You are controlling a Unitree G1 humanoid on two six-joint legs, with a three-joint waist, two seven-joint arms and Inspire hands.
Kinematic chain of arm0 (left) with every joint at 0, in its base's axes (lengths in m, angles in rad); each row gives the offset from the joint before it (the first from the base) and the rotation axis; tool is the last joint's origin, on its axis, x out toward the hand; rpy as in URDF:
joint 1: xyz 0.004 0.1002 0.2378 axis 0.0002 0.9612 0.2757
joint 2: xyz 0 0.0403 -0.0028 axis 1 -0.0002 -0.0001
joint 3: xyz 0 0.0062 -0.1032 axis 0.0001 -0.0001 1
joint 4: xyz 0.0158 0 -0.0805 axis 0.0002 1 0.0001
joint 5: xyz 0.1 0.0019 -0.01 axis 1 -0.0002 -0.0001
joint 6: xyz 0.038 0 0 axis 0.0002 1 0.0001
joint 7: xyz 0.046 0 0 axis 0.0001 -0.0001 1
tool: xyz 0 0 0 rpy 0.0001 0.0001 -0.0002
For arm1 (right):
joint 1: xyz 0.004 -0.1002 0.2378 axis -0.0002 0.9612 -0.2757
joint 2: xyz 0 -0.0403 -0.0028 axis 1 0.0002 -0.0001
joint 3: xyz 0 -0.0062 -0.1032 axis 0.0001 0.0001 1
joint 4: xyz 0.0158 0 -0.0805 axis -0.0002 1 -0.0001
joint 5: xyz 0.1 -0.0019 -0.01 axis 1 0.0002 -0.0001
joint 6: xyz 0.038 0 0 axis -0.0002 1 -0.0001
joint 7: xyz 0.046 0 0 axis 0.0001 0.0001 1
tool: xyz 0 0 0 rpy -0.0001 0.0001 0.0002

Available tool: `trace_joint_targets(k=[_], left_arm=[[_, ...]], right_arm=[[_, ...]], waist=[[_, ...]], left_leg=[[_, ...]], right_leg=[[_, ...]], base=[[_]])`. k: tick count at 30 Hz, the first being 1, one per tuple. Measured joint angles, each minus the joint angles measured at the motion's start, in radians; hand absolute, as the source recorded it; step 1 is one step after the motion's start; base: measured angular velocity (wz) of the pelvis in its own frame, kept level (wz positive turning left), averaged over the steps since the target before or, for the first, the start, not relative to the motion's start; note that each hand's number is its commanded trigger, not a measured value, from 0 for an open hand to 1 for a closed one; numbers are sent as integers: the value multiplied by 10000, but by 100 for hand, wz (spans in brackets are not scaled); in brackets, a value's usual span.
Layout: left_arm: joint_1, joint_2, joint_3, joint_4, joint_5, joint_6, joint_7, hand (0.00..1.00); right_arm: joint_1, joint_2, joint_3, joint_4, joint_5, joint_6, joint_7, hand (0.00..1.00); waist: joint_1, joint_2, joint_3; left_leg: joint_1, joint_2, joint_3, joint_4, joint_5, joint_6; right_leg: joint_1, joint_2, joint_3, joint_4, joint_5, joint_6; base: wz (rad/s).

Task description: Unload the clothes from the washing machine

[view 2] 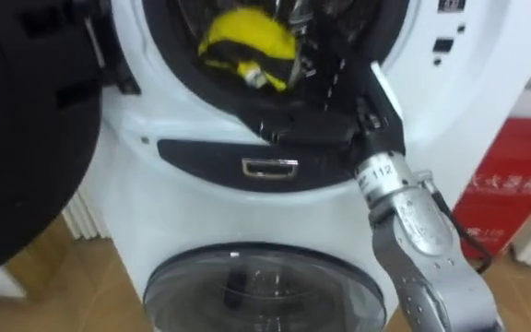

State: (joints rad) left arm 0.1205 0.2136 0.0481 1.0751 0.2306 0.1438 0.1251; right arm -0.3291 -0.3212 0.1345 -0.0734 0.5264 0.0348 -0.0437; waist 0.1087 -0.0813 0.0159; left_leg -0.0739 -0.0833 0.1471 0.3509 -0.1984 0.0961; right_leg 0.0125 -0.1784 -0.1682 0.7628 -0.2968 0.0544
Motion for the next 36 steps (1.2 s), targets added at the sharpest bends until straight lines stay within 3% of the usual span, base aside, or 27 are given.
trace_joint_targets(k=[1,2,4,6,7,8,9,15,23,27,36], left_arm=[[-68,53,-122,14,-7,-12,-1,0],[-220,137,-174,7,54,-44,18,0],[-248,217,-213,-61,146,-117,56,0],[-115,214,-292,21,197,-59,44,0],[21,199,-377,30,278,13,5,0],[237,195,-434,32,284,30,-17,0],[444,194,-433,40,273,32,-20,0],[849,111,-309,26,401,118,-131,0],[861,3,-308,-5,467,115,-199,0],[844,-107,-299,-170,466,85,-192,0],[1028,-250,-75,-205,471,-20,-187,0]], right_arm=[[2,3,-8,101,-3,0,-6,0],[2,9,-53,257,-92,13,-41,0],[23,25,-87,246,-486,112,-176,0],[29,24,-90,247,-673,207,-97,0],[31,37,-88,247,-666,222,-108,0],[96,37,-87,246,-591,274,-134,0],[96,38,-85,240,-517,303,-114,0],[95,17,-123,161,-166,328,-103,0],[94,46,24,-357,64,554,-410,0],[78,40,32,-822,55,1060,-728,0],[41,-48,-28,-1466,-3,1447,-1405,0]], waist=[[-18,75,10],[-16,152,8],[-35,184,19],[-232,185,17],[-245,200,25],[-344,252,-49],[-317,306,-78],[-494,444,-93],[-457,463,-154],[-446,460,-188],[-484,352,-220]], left_leg=[[146,40,-86,-13,-77,44],[250,162,-226,-91,-137,152],[239,377,-238,-218,-17,131],[260,388,-237,-245,-20,193],[310,344,-208,-259,-47,229],[397,330,-222,-268,-72,254],[485,292,-224,-362,-92,224],[466,308,-472,-452,-20,143],[485,417,-493,-671,114,-4],[509,420,-541,-854,225,-59],[357,416,-801,-954,357,-159]], right_leg=[[-105,49,3,164,247,19],[-279,240,46,114,201,9],[-820,652,33,-893,-111,-112],[-1100,946,60,-2511,13,-257],[-1213,1123,232,-3561,618,-374],[-1149,1267,456,-3981,1198,-513],[-1100,1300,552,-4198,1463,-516],[-848,1337,303,-4737,1794,-502],[-769,1480,283,-5099,1982,-647],[-761,1501,246,-5155,2016,-670],[-793,1496,-24,-5264,2005,-753]], base=[[0],[6],[3],[0],[12],[5],[0],[10],[0],[3],[9]])
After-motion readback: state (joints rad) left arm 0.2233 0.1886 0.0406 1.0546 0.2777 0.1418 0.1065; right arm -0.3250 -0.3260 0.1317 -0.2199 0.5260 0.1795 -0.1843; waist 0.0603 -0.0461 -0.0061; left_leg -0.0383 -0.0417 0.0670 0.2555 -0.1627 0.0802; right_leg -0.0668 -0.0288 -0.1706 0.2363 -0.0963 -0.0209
